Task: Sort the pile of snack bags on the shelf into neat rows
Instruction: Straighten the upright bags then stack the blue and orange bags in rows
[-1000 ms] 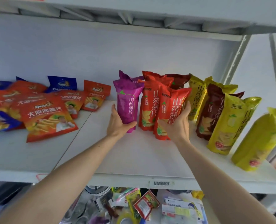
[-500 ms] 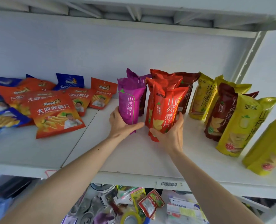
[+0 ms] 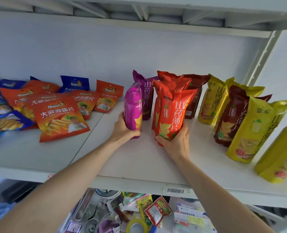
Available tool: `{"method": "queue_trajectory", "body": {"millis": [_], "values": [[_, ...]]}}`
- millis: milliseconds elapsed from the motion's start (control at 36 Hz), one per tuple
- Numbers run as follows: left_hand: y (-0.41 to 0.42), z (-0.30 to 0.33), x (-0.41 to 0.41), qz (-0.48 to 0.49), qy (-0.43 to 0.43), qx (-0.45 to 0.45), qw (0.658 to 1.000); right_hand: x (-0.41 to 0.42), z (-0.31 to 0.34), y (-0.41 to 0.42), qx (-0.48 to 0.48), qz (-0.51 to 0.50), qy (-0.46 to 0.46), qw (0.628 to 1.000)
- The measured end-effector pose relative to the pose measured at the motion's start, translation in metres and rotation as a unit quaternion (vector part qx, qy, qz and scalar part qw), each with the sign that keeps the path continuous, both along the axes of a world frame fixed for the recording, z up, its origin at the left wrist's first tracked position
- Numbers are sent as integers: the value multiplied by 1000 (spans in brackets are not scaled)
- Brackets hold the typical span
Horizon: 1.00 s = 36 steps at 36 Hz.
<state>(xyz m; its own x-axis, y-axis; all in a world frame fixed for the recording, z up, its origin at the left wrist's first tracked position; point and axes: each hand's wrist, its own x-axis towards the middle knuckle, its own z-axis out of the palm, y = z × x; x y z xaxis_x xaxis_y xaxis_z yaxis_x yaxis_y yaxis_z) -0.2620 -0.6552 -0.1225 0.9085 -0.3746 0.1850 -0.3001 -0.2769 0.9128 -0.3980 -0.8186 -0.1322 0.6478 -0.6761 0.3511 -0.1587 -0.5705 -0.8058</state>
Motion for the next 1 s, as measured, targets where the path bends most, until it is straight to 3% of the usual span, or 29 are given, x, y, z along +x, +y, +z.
{"method": "queue_trajectory", "body": {"millis": [139,222,444,611,1000], "values": [[-8,-1,-4,77,-46,7,996,-4,2,0,1,10,-4,1000],[-7,-3,1,44,-61,-18,997,-9,4,-2,5,15,-12,1000],[4,3,7,-69,6,-52,996,-10,15,-7,15,35,19,999],[2,-1,4,-50,-56,-40,996,-13,4,-7,13,51,22,998],[24,1,9,-131,-18,-20,991,-21,9,0,20,74,1,997]]}}
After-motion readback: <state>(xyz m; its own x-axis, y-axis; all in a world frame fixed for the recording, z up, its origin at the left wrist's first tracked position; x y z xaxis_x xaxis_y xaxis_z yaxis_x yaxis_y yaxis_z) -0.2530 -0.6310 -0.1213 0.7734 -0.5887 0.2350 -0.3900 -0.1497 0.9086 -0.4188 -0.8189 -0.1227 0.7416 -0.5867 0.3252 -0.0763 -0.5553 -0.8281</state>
